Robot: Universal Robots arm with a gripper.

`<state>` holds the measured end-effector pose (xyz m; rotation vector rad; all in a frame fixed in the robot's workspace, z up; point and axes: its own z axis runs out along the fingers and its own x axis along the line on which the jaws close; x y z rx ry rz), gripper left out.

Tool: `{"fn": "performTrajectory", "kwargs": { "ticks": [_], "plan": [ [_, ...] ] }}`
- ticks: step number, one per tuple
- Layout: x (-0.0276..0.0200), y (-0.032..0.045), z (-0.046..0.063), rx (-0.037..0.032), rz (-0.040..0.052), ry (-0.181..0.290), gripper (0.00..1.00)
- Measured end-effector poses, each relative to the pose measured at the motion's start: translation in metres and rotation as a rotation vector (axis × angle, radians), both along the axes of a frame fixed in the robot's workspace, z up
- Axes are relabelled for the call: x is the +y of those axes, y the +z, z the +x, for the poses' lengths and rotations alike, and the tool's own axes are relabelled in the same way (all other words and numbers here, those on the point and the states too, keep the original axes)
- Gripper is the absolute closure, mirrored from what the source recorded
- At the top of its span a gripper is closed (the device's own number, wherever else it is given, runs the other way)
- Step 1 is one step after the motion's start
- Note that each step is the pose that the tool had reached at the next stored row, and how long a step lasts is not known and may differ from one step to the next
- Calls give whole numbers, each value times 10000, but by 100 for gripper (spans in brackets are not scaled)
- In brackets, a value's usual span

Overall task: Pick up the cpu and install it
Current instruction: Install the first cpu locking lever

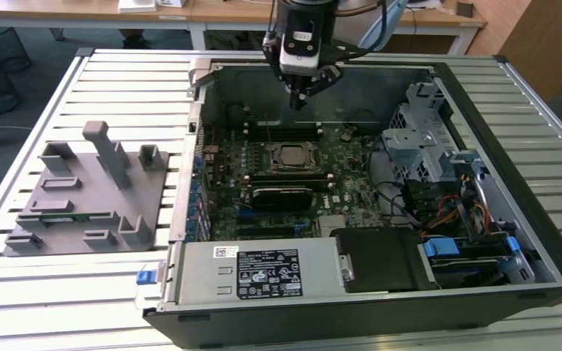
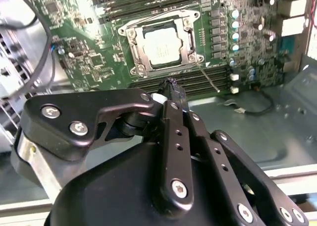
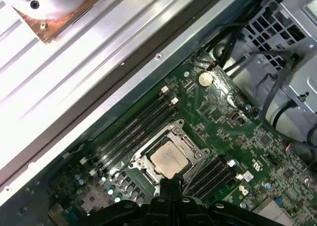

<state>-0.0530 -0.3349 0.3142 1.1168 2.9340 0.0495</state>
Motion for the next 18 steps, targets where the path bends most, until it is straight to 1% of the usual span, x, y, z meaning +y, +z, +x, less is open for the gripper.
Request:
{"fn": "performTrajectory", "kwargs": {
  "ticks": [4, 6, 8, 12, 13, 18],
  "plan": [
    [0, -5, 0, -1, -3, 721, 89],
    [0, -7, -1, -1, -21, 1027, 89],
    [0, -6, -8, 1, -45, 1230, 89],
    [0, -8, -27, 1, -56, 1542, 89],
    [0, -10, -28, 1, -56, 1683, 89],
    [0, -28, -29, -2, -55, 2596, 89]
  ]
}}
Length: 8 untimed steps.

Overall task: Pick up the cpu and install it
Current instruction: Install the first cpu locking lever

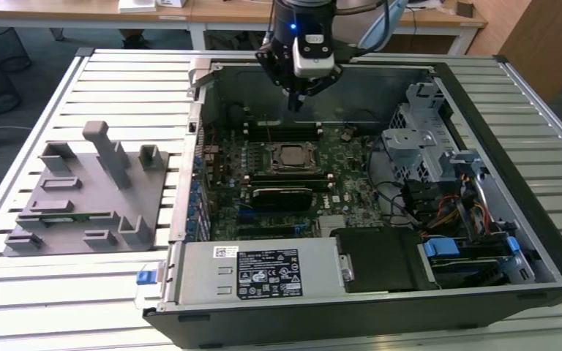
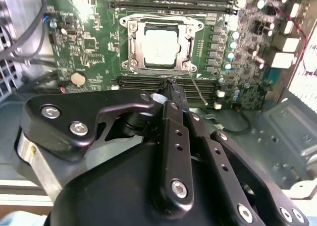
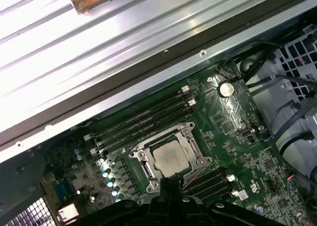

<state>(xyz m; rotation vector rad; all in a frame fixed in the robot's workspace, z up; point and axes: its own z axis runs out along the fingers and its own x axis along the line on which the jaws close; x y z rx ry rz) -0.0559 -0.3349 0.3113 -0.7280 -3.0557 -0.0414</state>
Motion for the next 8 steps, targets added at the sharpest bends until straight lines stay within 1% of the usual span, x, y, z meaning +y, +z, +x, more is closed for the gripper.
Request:
{"fn": "performTrajectory", "kwargs": {
  "ticks": [8],
  "plan": [
    [0, -30, 0, 0, -1, 1454, 89]
  ]
}}
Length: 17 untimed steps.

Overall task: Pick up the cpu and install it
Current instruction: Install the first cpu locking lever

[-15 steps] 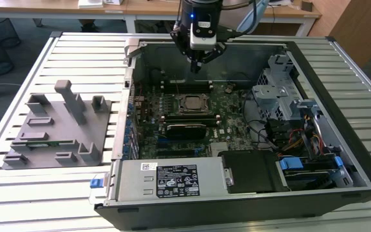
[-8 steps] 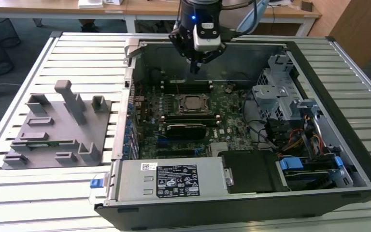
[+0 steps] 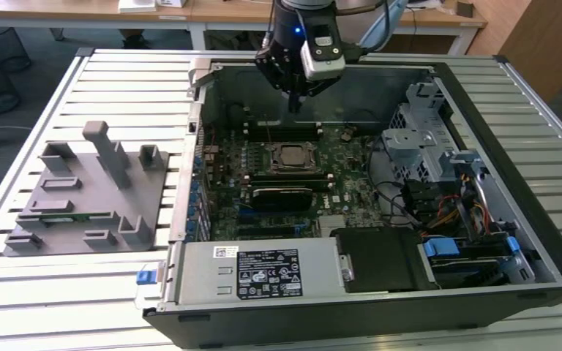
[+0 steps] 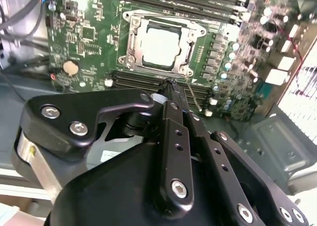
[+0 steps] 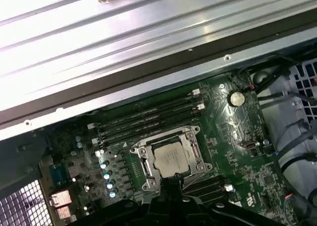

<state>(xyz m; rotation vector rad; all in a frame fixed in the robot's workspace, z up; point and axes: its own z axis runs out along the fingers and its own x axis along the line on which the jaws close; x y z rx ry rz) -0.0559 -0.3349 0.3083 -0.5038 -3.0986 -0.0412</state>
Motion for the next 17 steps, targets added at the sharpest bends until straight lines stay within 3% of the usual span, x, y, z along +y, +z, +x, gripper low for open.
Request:
{"fn": "performTrajectory", "kwargs": {
  "ticks": [7, 13, 17],
  "plan": [
    [0, -18, -1, 1, -3, 1231, 89],
    [0, -20, -14, 1, -7, 1525, 89],
    [0, -26, -14, 0, -6, 2192, 89]
  ]
}}
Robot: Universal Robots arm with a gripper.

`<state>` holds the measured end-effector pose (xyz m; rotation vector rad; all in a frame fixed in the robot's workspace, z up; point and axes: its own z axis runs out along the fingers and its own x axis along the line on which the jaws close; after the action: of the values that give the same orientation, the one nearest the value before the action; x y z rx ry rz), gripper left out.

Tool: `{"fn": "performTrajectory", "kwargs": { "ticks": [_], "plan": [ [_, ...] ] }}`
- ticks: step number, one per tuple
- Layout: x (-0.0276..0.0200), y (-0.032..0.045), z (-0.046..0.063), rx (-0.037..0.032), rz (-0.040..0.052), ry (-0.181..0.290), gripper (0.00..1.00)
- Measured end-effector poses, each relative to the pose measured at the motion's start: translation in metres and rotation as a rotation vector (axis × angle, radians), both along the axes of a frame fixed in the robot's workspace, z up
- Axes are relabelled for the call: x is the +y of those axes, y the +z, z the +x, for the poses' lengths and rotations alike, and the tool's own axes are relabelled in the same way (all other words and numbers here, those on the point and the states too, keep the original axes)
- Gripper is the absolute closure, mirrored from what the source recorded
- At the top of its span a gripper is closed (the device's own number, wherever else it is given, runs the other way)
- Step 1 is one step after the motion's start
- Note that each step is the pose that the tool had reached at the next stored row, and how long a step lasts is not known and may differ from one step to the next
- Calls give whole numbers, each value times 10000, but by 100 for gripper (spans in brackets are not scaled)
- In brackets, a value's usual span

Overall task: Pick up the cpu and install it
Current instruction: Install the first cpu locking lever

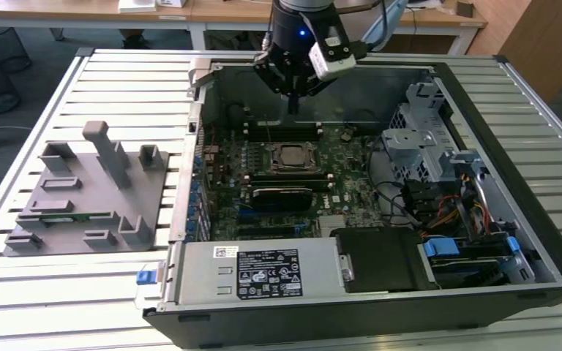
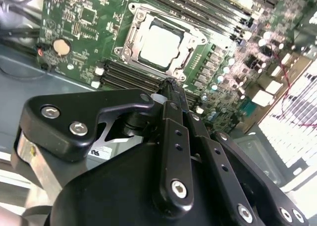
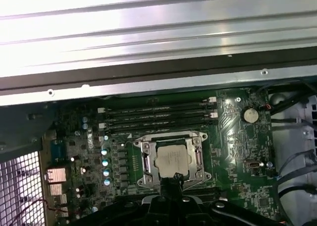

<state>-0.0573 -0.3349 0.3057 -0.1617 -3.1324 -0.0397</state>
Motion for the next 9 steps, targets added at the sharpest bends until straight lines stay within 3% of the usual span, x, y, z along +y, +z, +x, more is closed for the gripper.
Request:
{"fn": "performTrajectory", "kwargs": {
  "ticks": [4, 9],
  "plan": [
    [-1, -7, -3, 0, -1, 676, 89],
    [-5, -16, -121, -4, -1, 749, 89]
  ]
}}
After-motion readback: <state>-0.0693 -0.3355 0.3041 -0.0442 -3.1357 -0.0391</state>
